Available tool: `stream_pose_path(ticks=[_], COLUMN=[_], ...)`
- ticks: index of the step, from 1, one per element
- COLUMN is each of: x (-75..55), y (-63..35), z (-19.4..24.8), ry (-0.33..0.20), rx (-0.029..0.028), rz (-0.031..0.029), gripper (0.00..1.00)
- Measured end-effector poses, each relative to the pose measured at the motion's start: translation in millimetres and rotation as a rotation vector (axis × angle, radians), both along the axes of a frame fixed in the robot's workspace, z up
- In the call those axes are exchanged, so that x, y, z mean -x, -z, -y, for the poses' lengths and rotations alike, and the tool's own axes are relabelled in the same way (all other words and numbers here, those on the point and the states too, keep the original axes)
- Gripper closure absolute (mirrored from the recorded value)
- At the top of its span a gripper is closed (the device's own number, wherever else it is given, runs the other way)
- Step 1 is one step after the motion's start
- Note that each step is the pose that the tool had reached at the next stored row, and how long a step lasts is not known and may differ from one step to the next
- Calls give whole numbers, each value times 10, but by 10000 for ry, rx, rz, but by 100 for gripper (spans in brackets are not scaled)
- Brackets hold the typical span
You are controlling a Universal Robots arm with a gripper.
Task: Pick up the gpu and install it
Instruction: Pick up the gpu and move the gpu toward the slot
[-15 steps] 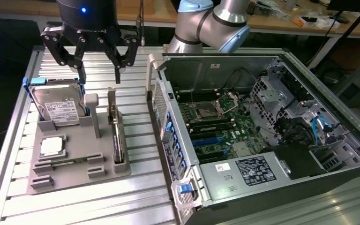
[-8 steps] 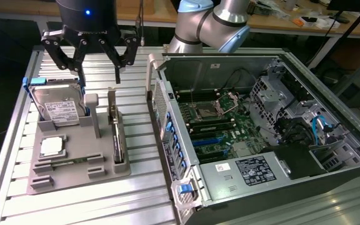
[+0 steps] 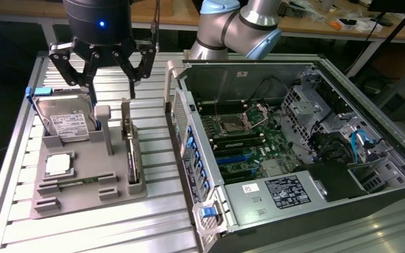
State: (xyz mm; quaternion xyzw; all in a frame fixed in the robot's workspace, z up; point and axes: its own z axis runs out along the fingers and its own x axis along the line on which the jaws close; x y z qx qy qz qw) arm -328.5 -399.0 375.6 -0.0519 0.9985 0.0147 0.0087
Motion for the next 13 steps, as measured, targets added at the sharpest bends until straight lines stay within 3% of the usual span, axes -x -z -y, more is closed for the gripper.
stream_pose_path(ticks=[6,9,13], x=[-1,-1,-1], y=[91,171,250], z=[1,1,1], ry=[-147,-128,531], rx=[18,24,21], rz=[-85,-90,-90], gripper=[34,34,34])
